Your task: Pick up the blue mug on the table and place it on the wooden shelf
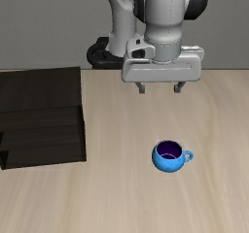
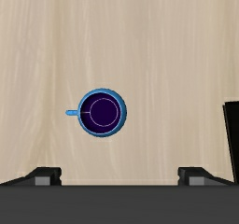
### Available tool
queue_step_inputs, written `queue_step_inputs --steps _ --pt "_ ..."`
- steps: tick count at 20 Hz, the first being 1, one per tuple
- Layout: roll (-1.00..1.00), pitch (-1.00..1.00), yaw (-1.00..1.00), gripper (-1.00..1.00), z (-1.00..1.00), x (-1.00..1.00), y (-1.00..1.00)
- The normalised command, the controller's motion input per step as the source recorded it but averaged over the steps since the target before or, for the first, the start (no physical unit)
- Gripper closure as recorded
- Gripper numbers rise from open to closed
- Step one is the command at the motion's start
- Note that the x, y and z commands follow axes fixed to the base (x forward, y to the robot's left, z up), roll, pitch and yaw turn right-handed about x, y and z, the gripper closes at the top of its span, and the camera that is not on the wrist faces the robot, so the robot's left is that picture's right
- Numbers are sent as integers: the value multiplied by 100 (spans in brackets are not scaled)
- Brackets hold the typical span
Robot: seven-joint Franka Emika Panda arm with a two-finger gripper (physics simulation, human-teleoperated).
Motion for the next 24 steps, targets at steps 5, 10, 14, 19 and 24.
queue_step_inputs --steps 5,10,14,19,24 --pt "0 0 0 -100 -40 40 -20" --pt "0 0 0 -100 -100 0 0" --pt "0 0 0 -100 -100 0 0" --pt "0 0 0 -100 -100 0 0" --pt "0 0 0 100 -20 0 0"
